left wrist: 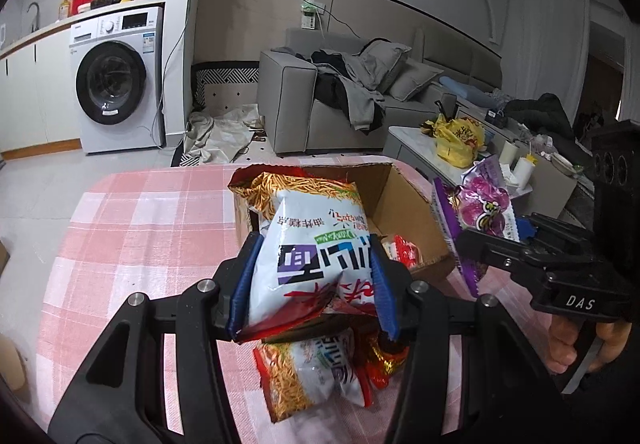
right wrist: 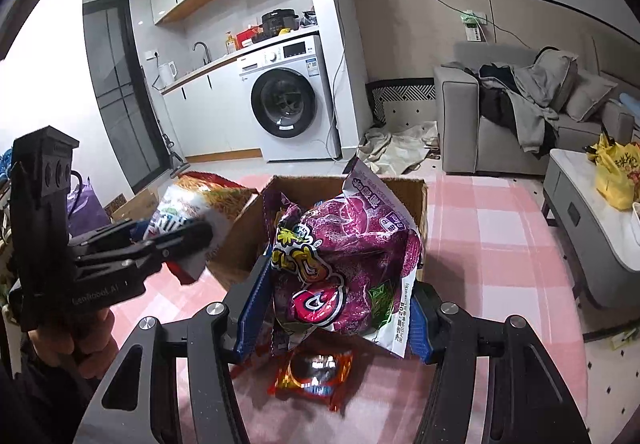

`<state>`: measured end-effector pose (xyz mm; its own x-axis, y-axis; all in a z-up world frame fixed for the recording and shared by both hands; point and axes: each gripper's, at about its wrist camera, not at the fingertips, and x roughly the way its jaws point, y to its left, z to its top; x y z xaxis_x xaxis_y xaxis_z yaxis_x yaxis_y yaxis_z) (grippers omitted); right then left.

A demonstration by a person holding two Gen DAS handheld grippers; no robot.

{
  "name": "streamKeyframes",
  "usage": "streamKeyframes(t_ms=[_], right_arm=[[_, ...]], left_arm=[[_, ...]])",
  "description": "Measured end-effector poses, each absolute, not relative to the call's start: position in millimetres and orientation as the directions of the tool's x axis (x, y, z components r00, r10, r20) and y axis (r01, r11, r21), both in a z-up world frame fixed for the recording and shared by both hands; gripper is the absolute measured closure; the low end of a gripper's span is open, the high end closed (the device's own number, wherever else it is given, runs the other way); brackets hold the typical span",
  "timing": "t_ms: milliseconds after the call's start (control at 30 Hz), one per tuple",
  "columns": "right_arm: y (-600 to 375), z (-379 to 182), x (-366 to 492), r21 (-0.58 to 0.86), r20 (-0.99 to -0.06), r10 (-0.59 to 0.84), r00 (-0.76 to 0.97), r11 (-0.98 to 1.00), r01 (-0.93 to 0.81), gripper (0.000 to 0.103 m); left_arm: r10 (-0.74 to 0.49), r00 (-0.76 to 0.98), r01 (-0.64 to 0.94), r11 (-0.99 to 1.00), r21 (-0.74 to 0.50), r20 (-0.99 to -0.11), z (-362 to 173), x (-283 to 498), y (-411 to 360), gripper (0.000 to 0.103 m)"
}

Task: Organize snacks
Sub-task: 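Lower the noodle-snack bag with the left tool while the right tool lowers the purple candy bag into the box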

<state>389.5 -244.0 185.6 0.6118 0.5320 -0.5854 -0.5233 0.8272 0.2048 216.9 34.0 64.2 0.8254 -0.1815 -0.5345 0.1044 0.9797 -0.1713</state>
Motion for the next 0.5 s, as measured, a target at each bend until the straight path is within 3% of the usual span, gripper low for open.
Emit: streamKeyframes(t_ms=[500], right_arm=[[-223, 167, 429, 0.226, -0.606, 0.539, 0.586, 0.822, -0.522, 0.044]], left_arm=[[-0.160, 0.809, 0.097, 0.985, -0.139, -0.565, 46, 285, 22, 0.055]])
